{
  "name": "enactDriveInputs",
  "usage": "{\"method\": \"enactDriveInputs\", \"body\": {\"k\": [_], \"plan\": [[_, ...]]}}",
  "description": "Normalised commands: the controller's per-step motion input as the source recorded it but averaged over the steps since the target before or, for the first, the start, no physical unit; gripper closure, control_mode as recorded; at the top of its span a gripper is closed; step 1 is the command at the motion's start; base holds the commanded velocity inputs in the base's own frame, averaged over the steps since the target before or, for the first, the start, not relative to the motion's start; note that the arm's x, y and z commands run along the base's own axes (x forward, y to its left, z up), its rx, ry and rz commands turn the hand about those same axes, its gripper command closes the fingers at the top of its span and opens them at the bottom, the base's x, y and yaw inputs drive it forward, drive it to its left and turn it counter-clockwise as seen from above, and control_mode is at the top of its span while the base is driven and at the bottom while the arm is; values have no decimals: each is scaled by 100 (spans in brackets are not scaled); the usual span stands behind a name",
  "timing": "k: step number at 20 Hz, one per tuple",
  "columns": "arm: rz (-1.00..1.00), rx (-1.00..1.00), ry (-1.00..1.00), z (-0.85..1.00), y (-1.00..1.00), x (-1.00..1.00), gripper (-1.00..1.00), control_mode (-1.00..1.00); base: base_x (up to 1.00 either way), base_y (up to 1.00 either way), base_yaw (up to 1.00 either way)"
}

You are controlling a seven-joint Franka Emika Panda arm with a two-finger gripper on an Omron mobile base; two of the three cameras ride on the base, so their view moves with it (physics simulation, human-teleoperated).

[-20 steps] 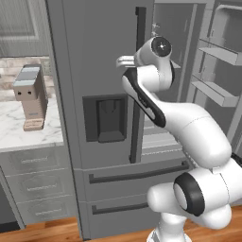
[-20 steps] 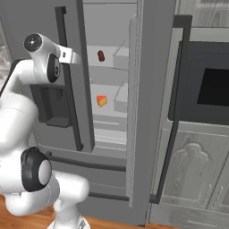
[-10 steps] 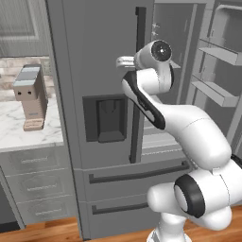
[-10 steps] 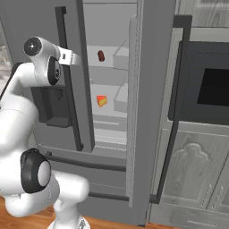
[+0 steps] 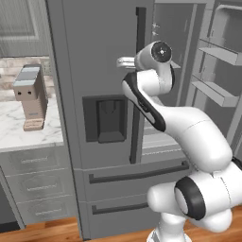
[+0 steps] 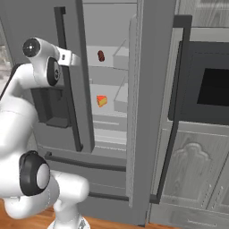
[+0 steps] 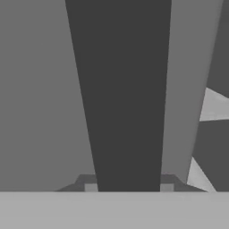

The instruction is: Retrieve the sausage and cheese from the fridge and place them on the cutting board on the counter.

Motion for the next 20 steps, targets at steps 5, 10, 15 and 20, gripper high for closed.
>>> {"method": "enactDriveInputs", "body": {"k": [5, 10, 15, 20], "plan": [[-27, 0, 0, 0, 15, -96, 100, -100, 0, 0, 0], [-40, -1, -1, 0, 29, -100, 100, -100, 0, 0, 0], [-41, -7, 0, -2, 70, -100, 100, -100, 0, 0, 0], [-39, -7, 0, -19, 82, -91, 100, -100, 0, 0, 0]]}}
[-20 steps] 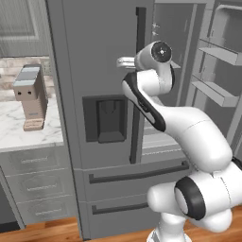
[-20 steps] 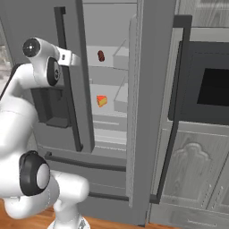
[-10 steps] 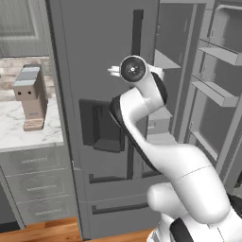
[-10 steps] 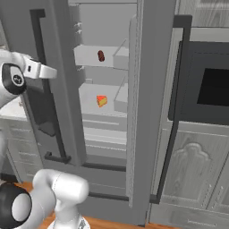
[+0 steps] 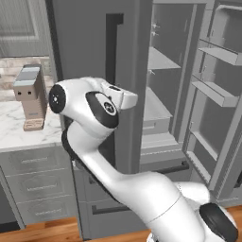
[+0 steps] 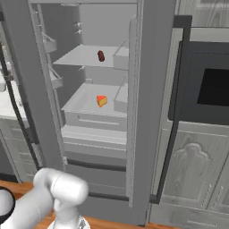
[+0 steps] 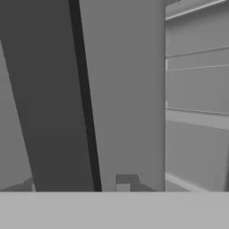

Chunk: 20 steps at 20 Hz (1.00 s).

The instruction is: Retrieve the sausage and cheese from the fridge and place them on the cutting board on the counter.

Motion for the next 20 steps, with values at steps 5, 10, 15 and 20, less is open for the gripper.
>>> {"method": "enactDriveInputs", "body": {"k": [5, 10, 15, 20], "plan": [[-33, -7, -1, -33, 97, -63, -100, -100, 0, 0, 0], [-20, 0, 0, -19, 34, -13, -100, -100, 0, 0, 0], [-11, 0, -1, -11, 0, -20, -100, -100, 0, 0, 0], [-3, -1, -2, 0, 2, -31, -100, -100, 0, 0, 0]]}}
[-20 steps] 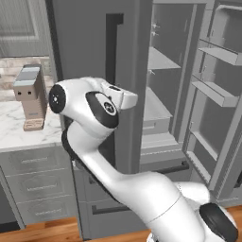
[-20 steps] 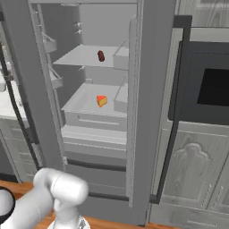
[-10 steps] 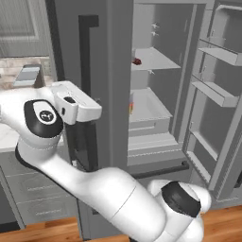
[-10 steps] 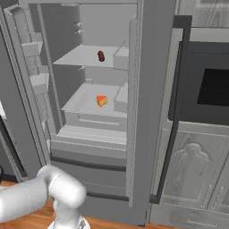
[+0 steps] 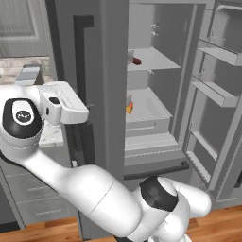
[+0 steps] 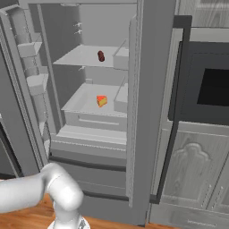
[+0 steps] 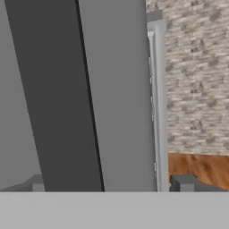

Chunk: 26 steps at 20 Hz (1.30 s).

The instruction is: Retrieve the sausage and cheese from the fridge and place them on the cutting board on the counter.

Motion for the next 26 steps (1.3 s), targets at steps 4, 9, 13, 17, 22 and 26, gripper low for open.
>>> {"method": "enactDriveInputs", "body": {"k": [4, 9, 13, 17, 22, 26], "plan": [[1, -6, 0, -9, 0, -5, -100, -100, 0, 0, 0], [22, -9, 7, -11, 0, 26, -100, -100, 0, 0, 0], [37, -7, 0, -21, 0, 21, -100, -100, 0, 0, 0], [31, -1, -6, -25, 1, -24, -100, -100, 0, 0, 0], [3, 0, -27, -4, 0, -100, -100, -100, 0, 0, 0], [6, 0, -22, 0, -11, -100, -100, -100, 0, 0, 0]]}}
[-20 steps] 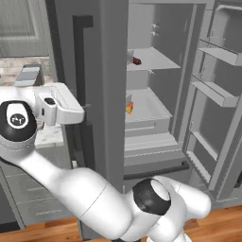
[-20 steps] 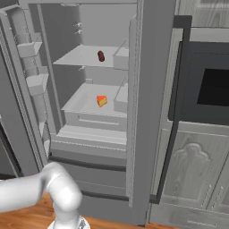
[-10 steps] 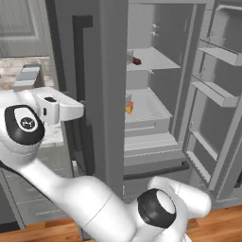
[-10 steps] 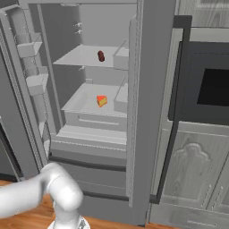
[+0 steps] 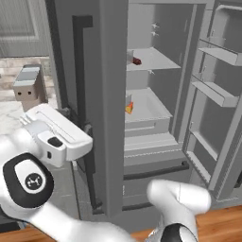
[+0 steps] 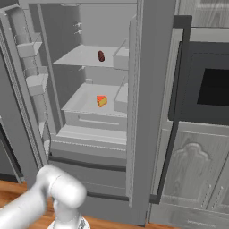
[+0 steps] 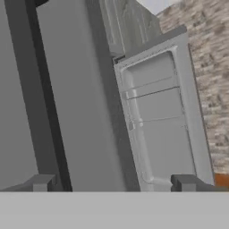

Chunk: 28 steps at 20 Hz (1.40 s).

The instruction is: Retrieve the sausage and cheese from the fridge and place them on the cutting board on the counter.

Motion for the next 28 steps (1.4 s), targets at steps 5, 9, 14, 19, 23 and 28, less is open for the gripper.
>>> {"method": "enactDriveInputs", "body": {"k": [5, 9, 14, 19, 23, 28], "plan": [[12, 0, -12, 0, -62, -100, -100, -100, 0, 0, 0], [15, 2, -4, 0, -72, -81, -100, -100, 0, 0, 0], [12, 13, 0, 0, -74, -9, -100, -100, 0, 0, 0], [11, 22, 4, 0, -79, 0, -100, -100, 0, 0, 0], [12, 21, 11, 0, -64, 0, -100, -100, 0, 0, 0], [26, 27, 4, -1, -24, 43, -100, -100, 0, 0, 0]]}}
